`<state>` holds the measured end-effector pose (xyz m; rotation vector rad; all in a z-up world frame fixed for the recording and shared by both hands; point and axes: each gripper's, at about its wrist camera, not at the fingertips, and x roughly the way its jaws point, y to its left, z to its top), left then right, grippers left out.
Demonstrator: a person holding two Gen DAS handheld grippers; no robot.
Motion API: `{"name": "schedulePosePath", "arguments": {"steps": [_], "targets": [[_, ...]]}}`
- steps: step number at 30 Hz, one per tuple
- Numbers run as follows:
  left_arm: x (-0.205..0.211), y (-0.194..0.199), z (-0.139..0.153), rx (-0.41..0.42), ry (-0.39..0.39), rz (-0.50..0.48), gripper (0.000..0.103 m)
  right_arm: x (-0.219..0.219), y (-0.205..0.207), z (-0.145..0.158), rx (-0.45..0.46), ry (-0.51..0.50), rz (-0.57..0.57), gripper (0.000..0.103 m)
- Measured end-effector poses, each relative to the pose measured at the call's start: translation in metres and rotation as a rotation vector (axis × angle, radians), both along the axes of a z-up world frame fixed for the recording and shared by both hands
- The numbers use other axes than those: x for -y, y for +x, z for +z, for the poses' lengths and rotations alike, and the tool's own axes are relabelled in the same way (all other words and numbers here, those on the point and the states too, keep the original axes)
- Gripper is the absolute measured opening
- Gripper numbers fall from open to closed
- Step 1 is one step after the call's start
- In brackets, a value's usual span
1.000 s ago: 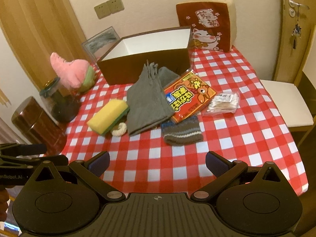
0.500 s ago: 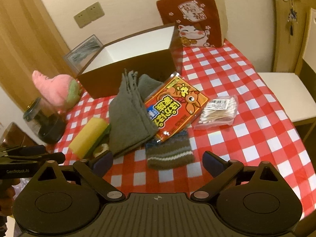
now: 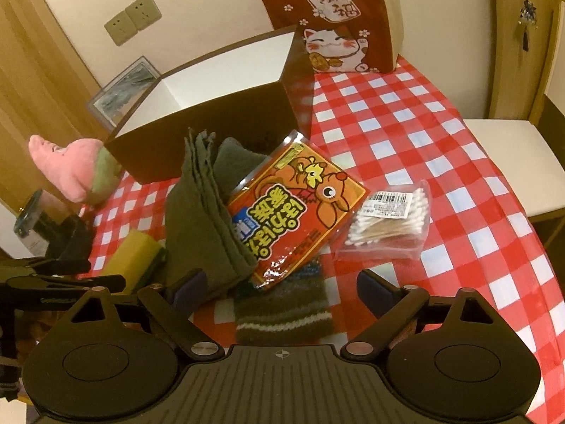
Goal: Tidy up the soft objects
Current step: 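Grasp the yellow sponge with the left tool while the right tool approaches the orange snack packet, then grasp the orange snack packet with the right tool while the left tool holds the sponge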
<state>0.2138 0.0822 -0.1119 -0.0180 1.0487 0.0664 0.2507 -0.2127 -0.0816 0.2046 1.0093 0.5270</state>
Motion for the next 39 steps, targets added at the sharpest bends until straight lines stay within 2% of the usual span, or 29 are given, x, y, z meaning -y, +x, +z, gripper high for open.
{"name": "schedulePosePath", "arguments": {"steps": [7,10,16,20,24,28,34,36,39], "targets": [[-0.006,0.021,-0.017,-0.056,-0.026,-0.02,0.084,0.001,0.014,-0.009,-0.028,0.001,-0.008,0.092],[-0.008,0.024,-0.02,-0.063,-0.049,-0.023,0.072,0.0,0.018,-0.011,-0.032,0.009,-0.005,0.092],[-0.012,0.018,-0.002,0.006,-0.038,0.023,0.068,-0.002,0.028,-0.015,-0.025,0.041,0.01,0.09],[-0.016,0.013,0.018,0.056,-0.035,0.119,0.068,-0.003,0.036,-0.022,-0.029,0.079,0.023,0.078],[-0.018,0.012,0.029,0.07,-0.045,0.196,0.068,-0.004,0.046,-0.035,-0.056,0.125,0.027,0.065],[-0.013,0.009,0.032,0.067,-0.057,0.234,0.068,-0.001,0.056,-0.055,-0.125,0.154,0.006,0.062],[-0.009,0.004,0.03,0.048,-0.059,0.274,0.068,0.007,0.069,-0.082,-0.203,0.253,-0.068,0.062],[-0.008,0.004,0.03,0.044,-0.059,0.286,0.068,0.01,0.071,-0.082,-0.188,0.29,-0.085,0.059],[-0.006,0.002,0.033,0.046,-0.055,0.298,0.068,0.013,0.068,-0.066,-0.092,0.323,-0.071,0.05]]}}
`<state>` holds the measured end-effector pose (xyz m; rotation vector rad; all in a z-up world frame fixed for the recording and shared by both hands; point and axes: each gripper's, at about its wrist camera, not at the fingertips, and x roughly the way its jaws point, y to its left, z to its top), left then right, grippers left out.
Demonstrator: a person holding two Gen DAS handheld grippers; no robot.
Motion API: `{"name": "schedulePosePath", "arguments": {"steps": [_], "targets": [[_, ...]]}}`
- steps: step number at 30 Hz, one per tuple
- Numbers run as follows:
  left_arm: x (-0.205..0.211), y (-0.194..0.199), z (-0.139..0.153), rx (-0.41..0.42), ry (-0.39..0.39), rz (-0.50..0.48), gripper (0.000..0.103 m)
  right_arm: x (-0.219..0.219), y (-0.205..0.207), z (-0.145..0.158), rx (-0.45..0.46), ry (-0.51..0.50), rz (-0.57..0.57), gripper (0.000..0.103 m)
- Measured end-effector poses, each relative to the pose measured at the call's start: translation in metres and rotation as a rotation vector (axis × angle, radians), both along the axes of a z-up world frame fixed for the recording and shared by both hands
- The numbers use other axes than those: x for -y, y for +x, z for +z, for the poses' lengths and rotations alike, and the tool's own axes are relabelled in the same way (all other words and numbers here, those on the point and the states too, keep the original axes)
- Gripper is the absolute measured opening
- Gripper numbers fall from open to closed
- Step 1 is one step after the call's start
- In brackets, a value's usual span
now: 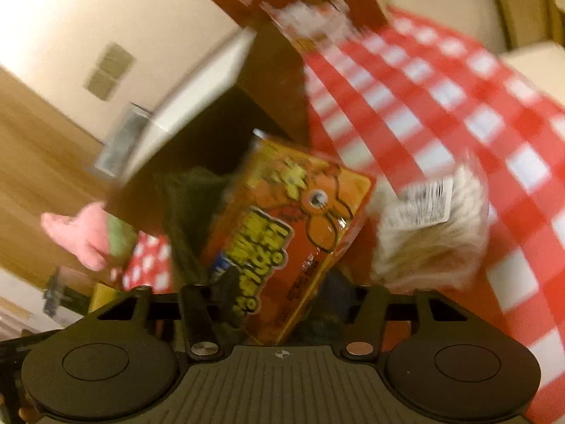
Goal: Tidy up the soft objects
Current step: 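Grasp the orange snack packet with the right tool while the left tool holds the sponge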
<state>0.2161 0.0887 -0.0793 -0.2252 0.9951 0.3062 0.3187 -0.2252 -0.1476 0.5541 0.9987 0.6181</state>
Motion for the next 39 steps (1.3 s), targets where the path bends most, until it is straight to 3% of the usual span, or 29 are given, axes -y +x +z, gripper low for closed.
{"name": "schedulePosePath", "arguments": {"steps": [4,10,14,18,23,27,32,36,39], "targets": [[0.002,0.0,0.002,0.005,0.0,0.018,0.068,0.003,-0.003,0.022,0.129,0.042,0.021,0.046],[0.008,0.002,0.008,0.017,0.009,0.034,0.068,-0.006,0.004,0.013,0.122,0.069,0.019,0.039],[0.01,0.002,0.012,0.018,0.022,0.062,0.068,-0.011,0.021,-0.017,0.004,0.051,0.026,0.038],[0.013,-0.003,0.014,0.013,0.032,0.086,0.068,-0.006,0.034,-0.035,-0.078,0.121,0.021,0.038],[0.02,-0.009,0.016,0.008,0.04,0.116,0.068,0.004,0.05,-0.04,-0.127,0.165,-0.027,0.039],[0.023,-0.012,0.017,0.005,0.045,0.136,0.068,0.005,0.058,-0.041,-0.107,0.172,-0.036,0.04],[0.022,-0.014,0.02,0.006,0.045,0.141,0.068,0.01,0.059,-0.027,-0.039,0.269,-0.025,0.04],[0.017,-0.013,0.02,0.014,0.046,0.132,0.069,0.013,0.05,-0.001,0.063,0.325,0.04,0.04],[0.011,-0.008,0.018,0.019,0.039,0.111,0.068,-0.003,0.047,0.006,0.088,0.328,0.114,0.04]]}}
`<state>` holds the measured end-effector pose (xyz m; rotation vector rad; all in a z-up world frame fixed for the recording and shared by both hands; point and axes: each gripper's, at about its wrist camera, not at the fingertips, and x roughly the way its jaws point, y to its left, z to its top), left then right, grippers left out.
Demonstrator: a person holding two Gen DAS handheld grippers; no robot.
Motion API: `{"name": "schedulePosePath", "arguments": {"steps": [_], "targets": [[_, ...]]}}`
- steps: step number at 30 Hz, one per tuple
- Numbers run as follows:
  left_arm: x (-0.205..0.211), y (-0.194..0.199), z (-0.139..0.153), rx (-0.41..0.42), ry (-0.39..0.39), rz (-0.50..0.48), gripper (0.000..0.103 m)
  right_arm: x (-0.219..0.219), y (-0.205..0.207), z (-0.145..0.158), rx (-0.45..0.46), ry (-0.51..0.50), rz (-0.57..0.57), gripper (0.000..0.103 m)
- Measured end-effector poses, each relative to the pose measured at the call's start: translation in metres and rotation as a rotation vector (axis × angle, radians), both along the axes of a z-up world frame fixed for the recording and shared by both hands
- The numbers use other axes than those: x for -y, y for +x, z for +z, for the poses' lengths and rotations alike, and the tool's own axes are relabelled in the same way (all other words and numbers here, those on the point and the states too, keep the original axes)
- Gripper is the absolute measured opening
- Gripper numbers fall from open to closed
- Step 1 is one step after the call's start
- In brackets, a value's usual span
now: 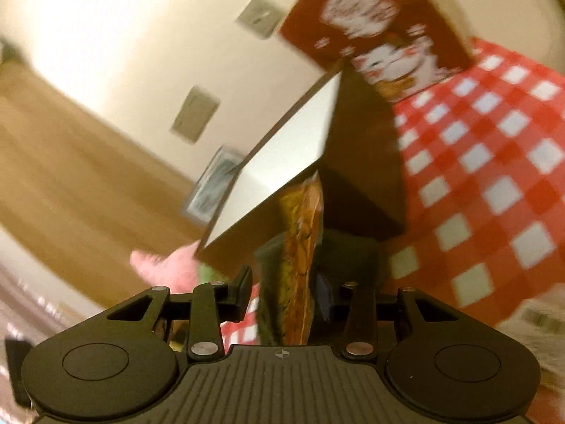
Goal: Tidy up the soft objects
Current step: 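Grasp the orange snack packet with the right tool while the left tool holds the sponge, then carry the sponge and packet into the brown box and open both tools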
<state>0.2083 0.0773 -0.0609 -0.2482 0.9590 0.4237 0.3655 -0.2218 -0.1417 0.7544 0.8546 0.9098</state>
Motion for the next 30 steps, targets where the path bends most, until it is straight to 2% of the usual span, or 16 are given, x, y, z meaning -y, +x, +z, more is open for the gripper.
{"name": "schedulePosePath", "arguments": {"steps": [2,3,4,5,9,16,22,30], "targets": [[-0.003,0.005,-0.001,0.001,-0.001,-0.028,0.069,-0.02,-0.002,-0.005,0.007,-0.054,0.043,0.036],[-0.005,0.007,-0.001,0.002,-0.003,-0.039,0.069,-0.027,-0.006,-0.005,0.023,-0.103,0.042,0.021],[-0.007,0.009,0.0,0.009,-0.006,-0.054,0.069,-0.033,-0.008,-0.004,0.036,-0.138,0.042,0.011],[-0.009,0.011,0.0,0.016,-0.009,-0.067,0.069,-0.034,-0.011,-0.001,0.041,-0.142,0.034,0.006],[-0.022,0.017,0.003,0.034,-0.01,-0.103,0.069,-0.031,-0.016,0.018,0.062,-0.186,-0.034,0.003],[-0.04,0.032,0.019,0.075,0.017,-0.174,0.068,-0.033,-0.02,0.077,0.125,-0.291,-0.063,0.002],[-0.052,0.063,0.045,0.156,0.053,-0.23,0.068,-0.049,-0.006,0.119,0.172,-0.294,-0.077,0.002],[-0.059,0.135,0.066,0.228,0.068,-0.27,0.068,-0.086,0.038,0.142,0.171,-0.271,-0.093,0.002]]}}
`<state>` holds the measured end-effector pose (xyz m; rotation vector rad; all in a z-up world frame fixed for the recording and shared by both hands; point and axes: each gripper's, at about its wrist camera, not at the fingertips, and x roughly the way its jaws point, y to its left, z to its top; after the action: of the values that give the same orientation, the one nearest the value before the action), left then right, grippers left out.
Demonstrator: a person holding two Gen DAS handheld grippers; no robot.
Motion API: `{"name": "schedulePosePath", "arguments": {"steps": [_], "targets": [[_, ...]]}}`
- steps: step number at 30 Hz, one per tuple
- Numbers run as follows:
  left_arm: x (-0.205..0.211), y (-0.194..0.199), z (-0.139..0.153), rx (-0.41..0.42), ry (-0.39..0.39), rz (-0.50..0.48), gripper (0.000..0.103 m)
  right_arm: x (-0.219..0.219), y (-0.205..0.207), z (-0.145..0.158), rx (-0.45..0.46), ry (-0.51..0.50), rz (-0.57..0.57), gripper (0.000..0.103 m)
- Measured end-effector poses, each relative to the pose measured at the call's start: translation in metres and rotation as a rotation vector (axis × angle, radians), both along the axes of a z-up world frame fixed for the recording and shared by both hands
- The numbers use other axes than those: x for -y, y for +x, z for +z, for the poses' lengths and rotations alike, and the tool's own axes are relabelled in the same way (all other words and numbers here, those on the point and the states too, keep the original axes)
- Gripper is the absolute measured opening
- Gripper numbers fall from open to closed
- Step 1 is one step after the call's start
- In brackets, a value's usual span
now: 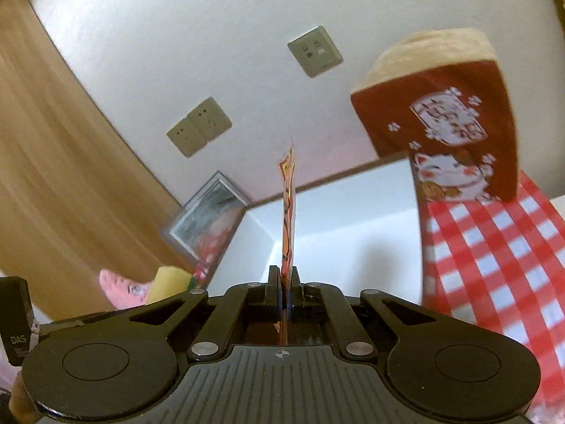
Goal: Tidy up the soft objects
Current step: 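Carry the sponge and packet into the brown box and open both tools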
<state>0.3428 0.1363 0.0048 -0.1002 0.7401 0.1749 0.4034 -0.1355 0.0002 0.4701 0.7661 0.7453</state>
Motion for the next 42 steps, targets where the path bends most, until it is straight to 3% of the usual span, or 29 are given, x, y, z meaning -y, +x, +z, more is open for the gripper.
{"name": "schedulePosePath", "arguments": {"steps": [6,17,27,29,31,32,34,36,39,42], "targets": [[-0.001,0.053,0.002,-0.006,-0.008,-0.007,0.068,-0.025,0.04,-0.01,-0.055,0.004,-0.008,0.002],[-0.004,0.124,-0.028,-0.066,-0.059,0.003,0.075,-0.041,0.091,-0.04,-0.146,-0.032,-0.048,0.002],[-0.008,0.131,-0.046,-0.12,-0.06,0.006,0.076,-0.054,0.105,-0.055,-0.168,-0.09,-0.046,0.003],[-0.01,0.128,-0.047,-0.127,-0.057,0.012,0.076,-0.059,0.105,-0.054,-0.152,-0.127,-0.06,0.003],[-0.012,0.123,-0.048,-0.131,-0.047,0.02,0.076,-0.066,0.104,-0.049,-0.077,-0.184,-0.059,0.003],[-0.012,0.121,-0.048,-0.132,-0.044,0.024,0.076,-0.072,0.102,-0.046,-0.035,-0.226,-0.055,0.005],[-0.014,0.116,-0.047,-0.131,-0.048,0.028,0.076,-0.083,0.098,-0.04,0.05,-0.29,-0.031,0.021],[-0.015,0.11,-0.045,-0.13,-0.053,0.035,0.076,-0.089,0.093,-0.037,0.092,-0.313,-0.003,0.064],[-0.015,0.101,-0.041,-0.128,-0.05,0.038,0.076,-0.088,0.084,-0.035,0.136,-0.311,0.003,0.067],[-0.014,0.091,-0.035,-0.118,-0.056,0.037,0.076,-0.082,0.079,-0.037,0.106,-0.32,0.012,0.067]]}}
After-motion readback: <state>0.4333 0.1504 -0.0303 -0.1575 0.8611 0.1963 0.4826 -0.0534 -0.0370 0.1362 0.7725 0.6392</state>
